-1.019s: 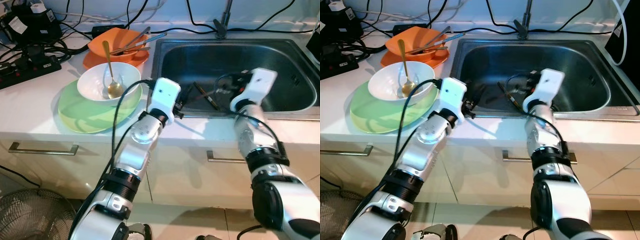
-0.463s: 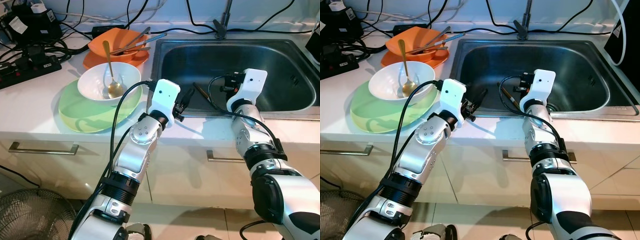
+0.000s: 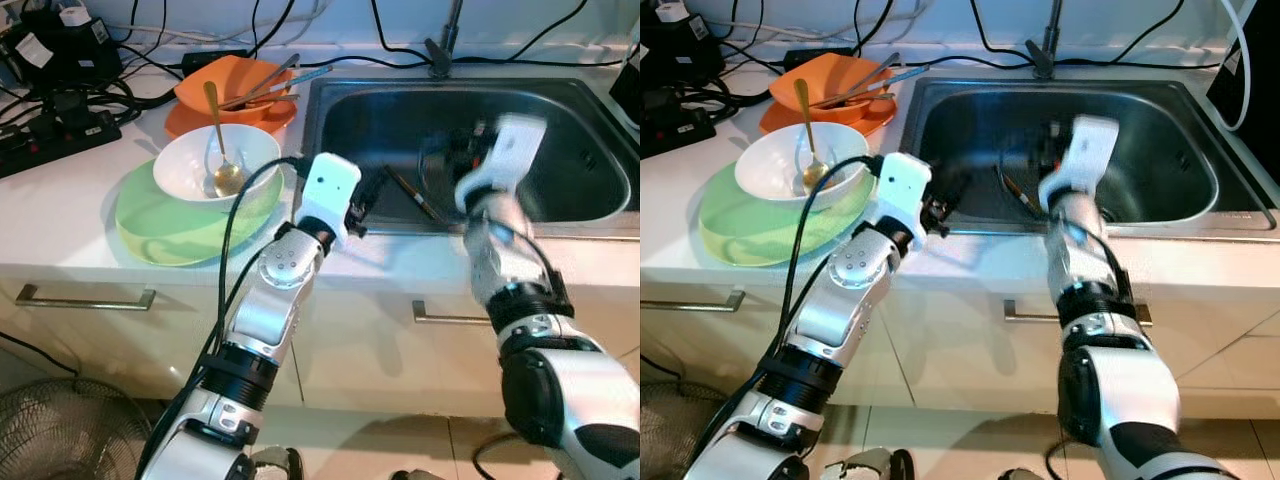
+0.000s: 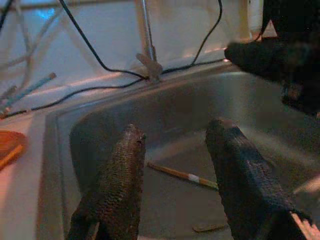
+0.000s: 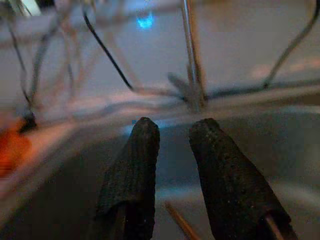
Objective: Kitchen organization
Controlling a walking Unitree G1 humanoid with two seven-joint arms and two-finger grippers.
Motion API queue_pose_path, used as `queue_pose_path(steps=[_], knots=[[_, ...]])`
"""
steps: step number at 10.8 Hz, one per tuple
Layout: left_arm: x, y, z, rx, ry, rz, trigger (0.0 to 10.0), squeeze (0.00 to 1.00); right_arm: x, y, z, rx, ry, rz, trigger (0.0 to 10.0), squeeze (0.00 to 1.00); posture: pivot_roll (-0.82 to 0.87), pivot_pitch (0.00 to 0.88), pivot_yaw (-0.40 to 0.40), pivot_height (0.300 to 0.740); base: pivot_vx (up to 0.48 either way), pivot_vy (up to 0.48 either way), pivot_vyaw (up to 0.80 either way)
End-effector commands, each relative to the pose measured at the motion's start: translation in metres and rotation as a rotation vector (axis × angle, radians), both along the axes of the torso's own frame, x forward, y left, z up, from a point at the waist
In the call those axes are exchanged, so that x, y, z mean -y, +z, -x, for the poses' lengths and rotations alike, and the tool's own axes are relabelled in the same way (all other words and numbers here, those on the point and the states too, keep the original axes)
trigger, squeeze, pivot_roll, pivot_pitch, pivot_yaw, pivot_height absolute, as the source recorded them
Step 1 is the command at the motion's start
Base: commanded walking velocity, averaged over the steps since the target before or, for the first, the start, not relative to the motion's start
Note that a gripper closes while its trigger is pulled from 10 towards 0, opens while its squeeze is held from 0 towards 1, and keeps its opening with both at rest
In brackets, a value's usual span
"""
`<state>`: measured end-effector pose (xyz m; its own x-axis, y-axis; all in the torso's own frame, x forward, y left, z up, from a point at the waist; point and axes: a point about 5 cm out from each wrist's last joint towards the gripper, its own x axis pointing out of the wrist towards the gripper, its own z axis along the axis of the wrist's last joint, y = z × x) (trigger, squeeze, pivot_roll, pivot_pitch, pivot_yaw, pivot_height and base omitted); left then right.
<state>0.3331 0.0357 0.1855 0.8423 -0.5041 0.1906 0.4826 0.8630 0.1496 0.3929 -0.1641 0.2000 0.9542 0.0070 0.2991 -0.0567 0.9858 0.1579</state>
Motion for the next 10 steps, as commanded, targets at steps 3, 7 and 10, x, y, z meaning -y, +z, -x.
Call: queue_pose_path(steps=[3, 7, 10], knots=[[-0.011, 0.034, -0.006, 0.144, 0.066, 0.021, 10.0, 0.0, -0.028, 0.012, 0.024, 0.138, 0.16, -0.029, 10.0, 0.0, 0.06, 0.064, 0.032, 0.74, 0.0, 0.0, 0.0], [-0.032, 0.017, -0.013, 0.047, 0.121, 0.015, 10.0, 0.0, -0.044, -0.043, 0.048, -0.046, 0.221, -0.047, 10.0, 0.0, 0.06, 0.064, 0.039, 0.74, 0.0, 0.0, 0.0], [-0.052, 0.011, -0.012, 0.025, 0.17, 0.007, 10.0, 0.0, -0.047, -0.047, 0.052, -0.062, 0.221, -0.059, 10.0, 0.0, 0.06, 0.035, 0.048, 0.74, 0.0, 0.0, 0.0]])
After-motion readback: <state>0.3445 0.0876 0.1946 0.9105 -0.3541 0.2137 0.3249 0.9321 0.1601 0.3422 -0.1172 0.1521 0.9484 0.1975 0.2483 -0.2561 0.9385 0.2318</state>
